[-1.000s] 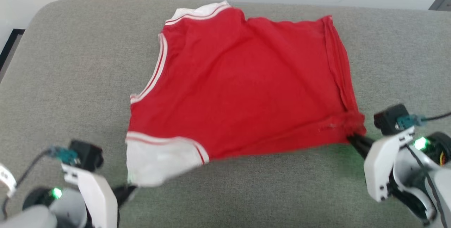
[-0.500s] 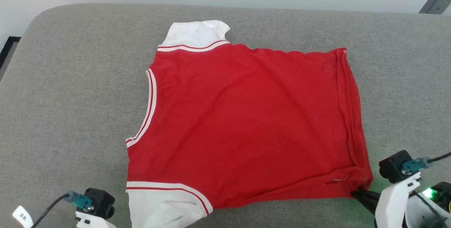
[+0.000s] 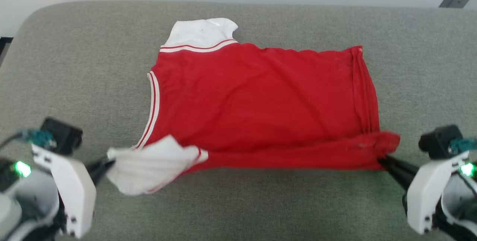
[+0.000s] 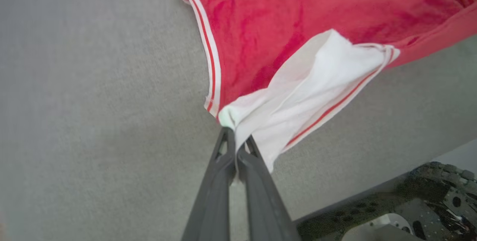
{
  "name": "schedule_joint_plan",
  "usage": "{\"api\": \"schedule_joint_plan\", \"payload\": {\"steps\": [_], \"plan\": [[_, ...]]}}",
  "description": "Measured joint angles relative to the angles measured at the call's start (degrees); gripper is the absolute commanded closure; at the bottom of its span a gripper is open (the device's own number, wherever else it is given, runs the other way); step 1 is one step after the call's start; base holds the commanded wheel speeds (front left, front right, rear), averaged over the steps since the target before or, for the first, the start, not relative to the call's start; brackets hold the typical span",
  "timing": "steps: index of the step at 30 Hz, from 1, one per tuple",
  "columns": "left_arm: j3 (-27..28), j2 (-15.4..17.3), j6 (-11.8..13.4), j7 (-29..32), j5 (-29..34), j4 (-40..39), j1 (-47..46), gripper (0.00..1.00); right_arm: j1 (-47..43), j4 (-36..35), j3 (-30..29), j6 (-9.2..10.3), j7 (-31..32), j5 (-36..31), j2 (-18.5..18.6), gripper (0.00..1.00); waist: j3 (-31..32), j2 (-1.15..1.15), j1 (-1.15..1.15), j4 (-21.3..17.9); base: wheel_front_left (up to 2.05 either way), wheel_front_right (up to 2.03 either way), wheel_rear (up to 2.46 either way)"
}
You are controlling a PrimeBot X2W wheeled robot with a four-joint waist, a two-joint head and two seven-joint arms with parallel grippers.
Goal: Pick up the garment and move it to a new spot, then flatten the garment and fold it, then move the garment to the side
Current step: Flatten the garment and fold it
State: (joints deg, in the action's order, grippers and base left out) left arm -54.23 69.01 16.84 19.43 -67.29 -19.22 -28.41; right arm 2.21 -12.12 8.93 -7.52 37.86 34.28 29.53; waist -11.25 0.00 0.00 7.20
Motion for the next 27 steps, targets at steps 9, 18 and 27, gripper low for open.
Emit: {"api": "schedule_joint_plan", "payload": {"steps": [9, 18, 27], "plan": [[1.5, -8.7, -9.2, 4.0, 4.3, 16.1, -13.3, 1.0, 12.5, 6.7, -0.4, 0.0, 0.5, -4.9, -4.8, 1.0, -3.2, 0.0, 0.0, -1.0, 0.0, 0.0, 0.0], [-0.3, -21.1, -19.5, 3.9, 7.4, 40.1, -23.5, 1.0, 23.1, 18.5, 3.6, 0.0, -0.7, -7.5, -8.3, 1.0, -7.4, 0.0, 0.0, -1.8, 0.0, 0.0, 0.0], [-2.1, -29.4, -23.4, 7.5, 4.1, 58.0, -26.7, 1.0, 28.7, 27.4, 7.2, 0.01, -1.0, -7.8, -10.9, 0.75, -9.3, 0.0, 0.0, -3.0, 0.0, 0.0, 0.0]]}}
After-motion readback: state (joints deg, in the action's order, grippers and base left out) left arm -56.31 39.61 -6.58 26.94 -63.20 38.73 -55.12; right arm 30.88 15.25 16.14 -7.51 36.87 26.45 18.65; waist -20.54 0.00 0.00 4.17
